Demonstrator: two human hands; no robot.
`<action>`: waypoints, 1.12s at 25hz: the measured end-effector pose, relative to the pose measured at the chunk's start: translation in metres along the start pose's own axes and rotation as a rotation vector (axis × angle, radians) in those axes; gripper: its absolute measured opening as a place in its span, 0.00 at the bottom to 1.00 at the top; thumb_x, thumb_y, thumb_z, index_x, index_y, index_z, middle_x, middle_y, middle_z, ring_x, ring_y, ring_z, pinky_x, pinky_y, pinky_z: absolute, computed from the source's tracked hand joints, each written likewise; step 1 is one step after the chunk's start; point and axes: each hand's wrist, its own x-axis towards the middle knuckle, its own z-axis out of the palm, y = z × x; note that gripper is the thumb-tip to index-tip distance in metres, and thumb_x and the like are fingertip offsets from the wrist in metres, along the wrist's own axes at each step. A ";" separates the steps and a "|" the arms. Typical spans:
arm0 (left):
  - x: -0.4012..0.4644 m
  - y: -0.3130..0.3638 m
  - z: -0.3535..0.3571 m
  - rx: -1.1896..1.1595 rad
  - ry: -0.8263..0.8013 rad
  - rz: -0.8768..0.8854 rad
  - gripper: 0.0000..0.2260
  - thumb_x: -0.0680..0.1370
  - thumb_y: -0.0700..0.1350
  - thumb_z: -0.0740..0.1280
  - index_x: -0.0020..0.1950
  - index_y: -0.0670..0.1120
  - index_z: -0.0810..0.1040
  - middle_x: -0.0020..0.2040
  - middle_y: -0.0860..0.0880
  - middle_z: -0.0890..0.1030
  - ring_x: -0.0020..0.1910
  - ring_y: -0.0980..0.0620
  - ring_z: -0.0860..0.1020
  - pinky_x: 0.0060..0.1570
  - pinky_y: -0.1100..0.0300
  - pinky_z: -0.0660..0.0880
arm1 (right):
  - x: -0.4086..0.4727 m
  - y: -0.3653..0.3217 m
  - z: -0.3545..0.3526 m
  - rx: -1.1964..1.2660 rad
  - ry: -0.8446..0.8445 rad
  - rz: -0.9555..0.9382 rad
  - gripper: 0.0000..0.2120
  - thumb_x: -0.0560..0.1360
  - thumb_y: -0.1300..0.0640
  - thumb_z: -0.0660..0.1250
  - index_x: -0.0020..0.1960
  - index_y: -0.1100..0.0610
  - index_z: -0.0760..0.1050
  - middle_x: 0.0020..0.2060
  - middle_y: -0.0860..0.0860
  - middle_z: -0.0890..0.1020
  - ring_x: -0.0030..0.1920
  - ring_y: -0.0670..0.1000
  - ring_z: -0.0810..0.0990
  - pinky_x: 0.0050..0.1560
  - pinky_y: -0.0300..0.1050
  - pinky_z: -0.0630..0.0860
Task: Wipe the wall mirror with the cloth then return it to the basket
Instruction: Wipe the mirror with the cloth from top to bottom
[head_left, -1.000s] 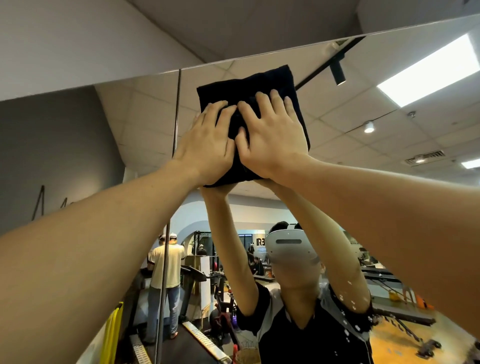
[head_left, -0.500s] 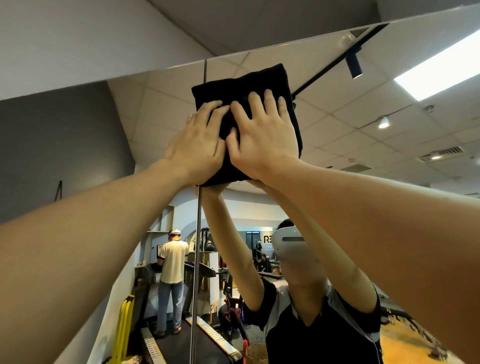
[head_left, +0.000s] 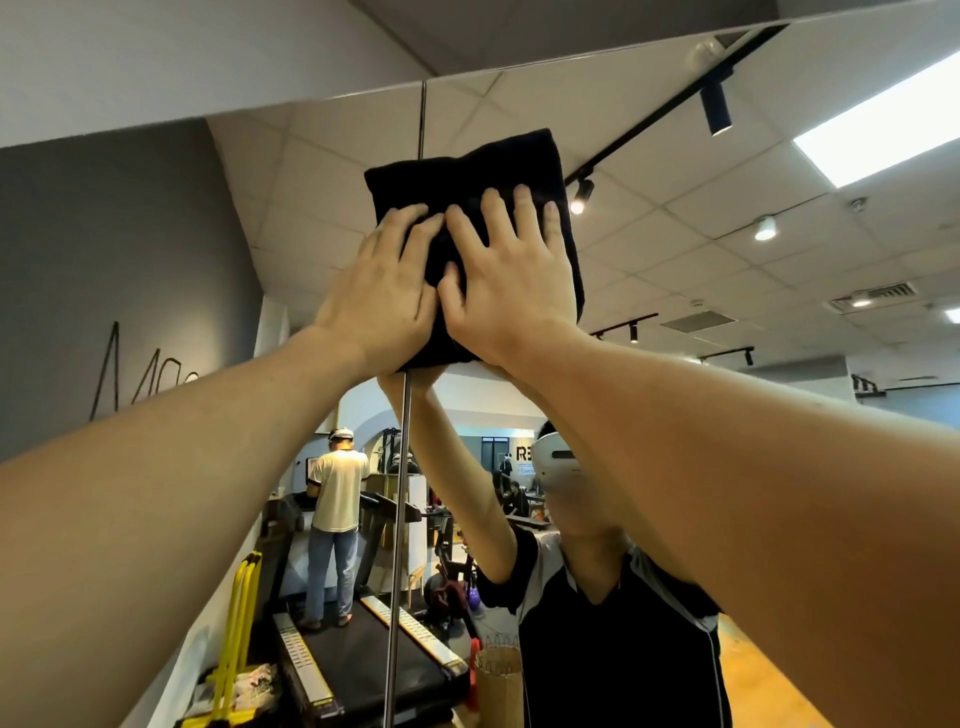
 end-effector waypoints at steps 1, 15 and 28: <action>-0.004 0.000 0.000 0.002 0.000 -0.003 0.28 0.80 0.54 0.50 0.80 0.46 0.59 0.79 0.46 0.60 0.75 0.42 0.65 0.66 0.45 0.73 | -0.003 -0.001 0.000 0.000 -0.005 -0.007 0.29 0.79 0.45 0.52 0.77 0.53 0.65 0.74 0.60 0.68 0.77 0.66 0.62 0.77 0.66 0.57; -0.068 0.009 0.001 0.027 -0.080 -0.015 0.30 0.79 0.54 0.49 0.80 0.46 0.58 0.80 0.46 0.58 0.79 0.44 0.58 0.53 0.41 0.80 | -0.064 -0.027 -0.007 0.018 -0.108 -0.007 0.32 0.79 0.43 0.55 0.80 0.54 0.61 0.78 0.62 0.63 0.79 0.66 0.56 0.78 0.65 0.53; -0.077 0.062 0.003 0.059 -0.174 -0.102 0.28 0.84 0.52 0.54 0.83 0.49 0.50 0.82 0.45 0.52 0.82 0.42 0.48 0.68 0.40 0.70 | -0.083 0.015 -0.032 -0.039 -0.240 -0.145 0.35 0.82 0.41 0.50 0.82 0.60 0.53 0.80 0.65 0.56 0.80 0.68 0.51 0.79 0.64 0.51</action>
